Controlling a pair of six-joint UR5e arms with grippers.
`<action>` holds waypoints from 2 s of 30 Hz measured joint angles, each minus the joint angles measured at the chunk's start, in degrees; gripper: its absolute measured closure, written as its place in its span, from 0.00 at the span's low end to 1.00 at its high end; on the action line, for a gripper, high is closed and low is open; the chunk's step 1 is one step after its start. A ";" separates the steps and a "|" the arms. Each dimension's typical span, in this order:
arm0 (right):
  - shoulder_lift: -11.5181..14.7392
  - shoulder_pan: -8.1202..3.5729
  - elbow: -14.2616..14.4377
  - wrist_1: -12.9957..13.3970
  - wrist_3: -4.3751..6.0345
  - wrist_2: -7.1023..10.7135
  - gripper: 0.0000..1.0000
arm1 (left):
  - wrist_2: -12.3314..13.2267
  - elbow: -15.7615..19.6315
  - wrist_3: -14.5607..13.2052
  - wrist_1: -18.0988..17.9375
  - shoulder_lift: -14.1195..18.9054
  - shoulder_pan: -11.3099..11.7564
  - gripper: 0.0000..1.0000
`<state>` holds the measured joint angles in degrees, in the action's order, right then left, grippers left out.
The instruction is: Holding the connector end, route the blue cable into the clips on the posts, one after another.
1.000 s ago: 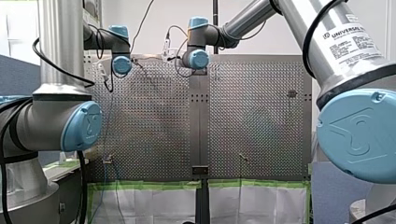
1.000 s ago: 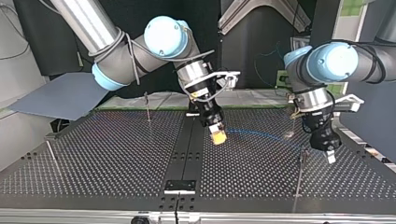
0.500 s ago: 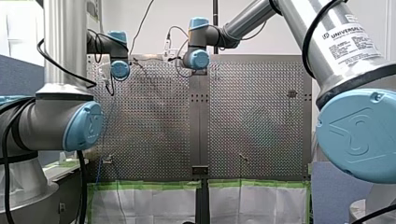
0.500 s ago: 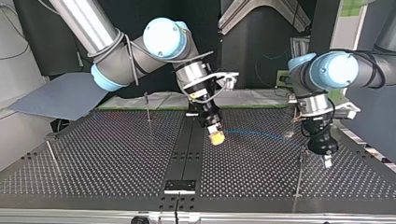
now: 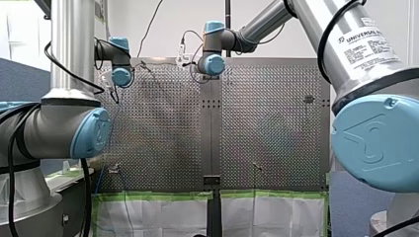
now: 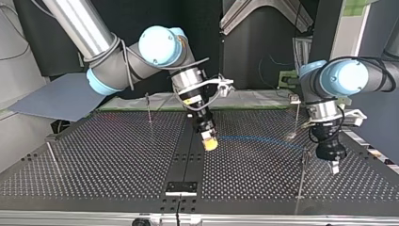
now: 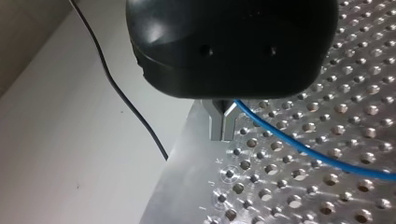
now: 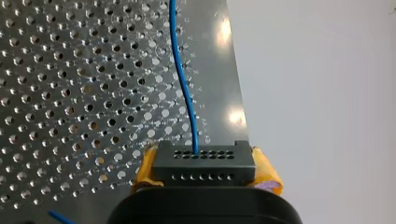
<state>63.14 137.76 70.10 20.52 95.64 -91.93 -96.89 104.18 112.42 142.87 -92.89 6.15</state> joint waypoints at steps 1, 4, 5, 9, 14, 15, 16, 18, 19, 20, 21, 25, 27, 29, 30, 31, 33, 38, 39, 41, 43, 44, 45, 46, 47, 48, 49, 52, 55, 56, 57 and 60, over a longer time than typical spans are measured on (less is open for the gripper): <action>-0.03 -0.18 0.00 0.05 0.00 0.04 1.00 | 0.40 -0.11 0.23 -0.15 -0.02 0.13 1.00; -0.13 -0.61 0.00 0.23 0.00 0.49 1.00 | 1.47 -0.50 0.97 -0.62 -0.11 0.50 1.00; -0.17 -0.74 -0.01 0.33 0.00 0.69 1.00 | 1.68 -0.71 1.24 -0.78 -0.19 0.62 1.00; -0.42 -1.38 -0.12 0.71 0.00 1.46 1.00 | 2.26 -1.56 1.75 -0.92 -0.92 0.94 1.00; -0.59 -2.12 -0.17 1.72 0.08 2.46 1.00 | 3.00 -2.41 2.53 -1.04 -2.40 1.55 1.00; -0.63 -2.24 -0.17 1.91 0.10 2.59 1.00 | 3.11 -2.47 2.65 -1.14 -2.52 1.68 1.00; -0.69 -2.40 -0.23 2.16 0.13 2.71 1.00 | 3.21 -2.51 2.75 -1.25 -2.60 1.81 1.00; -0.94 -2.65 -0.41 2.39 0.15 2.93 1.00 | 3.61 -2.57 3.07 -1.61 -2.74 2.08 1.00; -1.28 -2.83 -0.65 2.45 0.16 3.14 1.00 | 3.81 -2.57 3.32 -1.83 -2.78 2.18 1.00; -1.62 -2.95 -0.90 2.45 0.18 3.31 1.00 | 4.03 -2.58 3.77 -2.23 -2.81 2.30 1.00; -1.99 -3.05 -1.20 2.42 0.21 3.52 1.00 | 4.18 -2.58 4.15 -2.58 -2.86 2.39 1.00; -3.68 -3.42 -2.80 2.26 0.59 4.18 1.00 | 5.22 -2.59 6.13 -4.24 -3.22 2.78 1.00; -4.30 -3.58 -3.49 2.16 0.81 4.31 1.00 | 5.68 -2.60 6.87 -4.84 -3.42 2.92 1.00; -5.11 -3.90 -4.41 1.97 1.00 4.44 1.00 | 6.02 -2.60 7.32 -5.34 -3.87 3.01 1.00; -5.43 -4.06 -4.81 1.87 1.04 4.47 1.00 | 6.15 -2.60 7.56 -5.61 -4.16 3.04 1.00; -5.82 -4.26 -5.33 1.75 1.08 4.51 1.00 | 6.30 -2.60 7.81 -5.88 -4.50 3.07 1.00; -6.35 -4.56 -6.06 1.54 1.11 4.58 1.00 | 6.78 -2.61 8.31 -6.36 -5.35 3.11 1.00; -7.18 -5.43 -7.37 1.19 1.15 4.64 1.00 | 7.42 -2.61 8.73 -6.88 -6.10 3.28 1.00; -7.28 -5.60 -7.51 1.16 1.17 4.64 1.00 | 7.46 -2.61 8.74 -6.91 -6.13 3.33 1.00; -7.47 -5.98 -7.73 1.07 1.19 4.63 1.00 | 7.51 -2.62 8.76 -6.95 -6.17 3.42 1.00; -7.61 -6.25 -7.84 0.95 1.21 4.61 1.00 | 7.51 -2.61 8.77 -6.96 -6.17 3.48 0.89; -7.64 -6.33 -7.86 0.90 1.22 4.60 1.00 | 7.46 -2.61 8.78 -6.95 -6.19 3.53 0.80; -7.66 -6.39 -7.87 0.86 1.22 4.59 1.00 | 7.33 -2.61 8.78 -6.92 -6.19 3.55 0.80; -7.68 -6.46 -7.88 0.82 1.23 4.58 1.00 | 7.08 -2.61 8.77 -6.86 -6.19 3.57 0.73; -7.70 -6.50 -7.89 0.80 1.23 4.59 1.00 | 6.61 -2.61 8.75 -6.67 -6.19 3.57 0.66; -7.71 -6.54 -7.89 0.76 1.23 4.60 1.00 | 6.22 -2.61 8.76 -6.49 -6.19 3.54 0.66; -7.73 -6.61 -7.89 0.64 1.23 4.61 1.00 | 5.95 -2.60 8.76 -6.35 -6.19 3.50 0.63; -7.74 -6.76 -7.90 0.27 1.22 4.63 1.00 | 6.23 -2.60 8.83 -6.04 -6.19 3.28 0.63; -7.77 -6.87 -7.91 0.16 1.16 4.64 1.00 | 6.76 -2.60 8.84 -5.87 -6.19 3.03 0.47; -7.78 -6.89 -7.91 0.17 1.14 4.62 1.00 | 7.06 -2.60 8.84 -5.85 -6.19 2.94 0.36; -7.78 -6.90 -7.91 0.18 1.11 4.61 1.00 | 7.31 -2.60 8.86 -5.85 -6.19 2.90 0.36; -7.79 -6.97 -7.91 0.21 1.07 4.58 1.00 | 7.65 -2.61 8.79 -5.83 -6.16 2.81 0.02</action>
<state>55.35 130.79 62.19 20.73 96.71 -87.36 -89.23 101.57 121.21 137.04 -99.04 8.97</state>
